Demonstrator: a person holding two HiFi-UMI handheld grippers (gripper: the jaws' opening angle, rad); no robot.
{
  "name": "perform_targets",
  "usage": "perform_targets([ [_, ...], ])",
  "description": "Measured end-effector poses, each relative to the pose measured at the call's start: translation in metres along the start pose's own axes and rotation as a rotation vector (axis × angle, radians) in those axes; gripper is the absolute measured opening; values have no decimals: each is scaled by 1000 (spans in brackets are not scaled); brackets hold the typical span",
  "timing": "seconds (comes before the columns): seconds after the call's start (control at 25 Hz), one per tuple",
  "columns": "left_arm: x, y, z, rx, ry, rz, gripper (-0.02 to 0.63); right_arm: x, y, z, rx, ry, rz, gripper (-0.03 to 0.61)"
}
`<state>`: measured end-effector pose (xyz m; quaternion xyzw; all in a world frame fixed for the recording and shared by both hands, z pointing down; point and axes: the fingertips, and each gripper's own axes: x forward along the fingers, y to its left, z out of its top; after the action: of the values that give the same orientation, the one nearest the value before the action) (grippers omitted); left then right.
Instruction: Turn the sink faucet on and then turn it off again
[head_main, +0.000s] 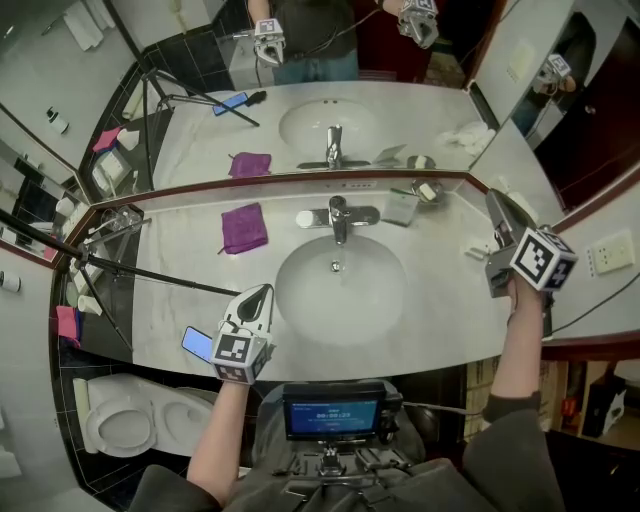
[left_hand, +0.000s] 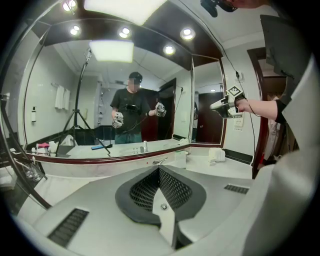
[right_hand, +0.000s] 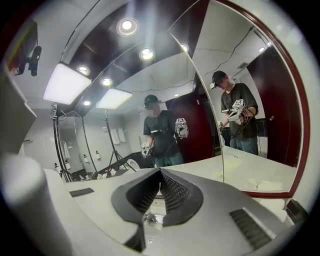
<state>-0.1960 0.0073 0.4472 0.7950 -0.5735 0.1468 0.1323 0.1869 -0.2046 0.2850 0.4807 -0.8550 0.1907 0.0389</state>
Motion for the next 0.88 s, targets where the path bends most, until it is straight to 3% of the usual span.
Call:
perform_targets([
  [0.32, -2, 0, 1, 13, 2, -6, 0, -17, 16, 48, -12, -100, 24, 14],
  [0.56, -5, 3, 13, -30, -35, 25, 0, -23, 19, 57, -32, -125, 20, 14],
  [0.68, -4, 5, 6, 7, -24, 13, 0, -22, 17, 55, -32, -132, 40, 14],
  [0.88, -7, 2, 10, -5, -29, 21, 0, -26, 24, 64, -85, -147, 15, 14],
])
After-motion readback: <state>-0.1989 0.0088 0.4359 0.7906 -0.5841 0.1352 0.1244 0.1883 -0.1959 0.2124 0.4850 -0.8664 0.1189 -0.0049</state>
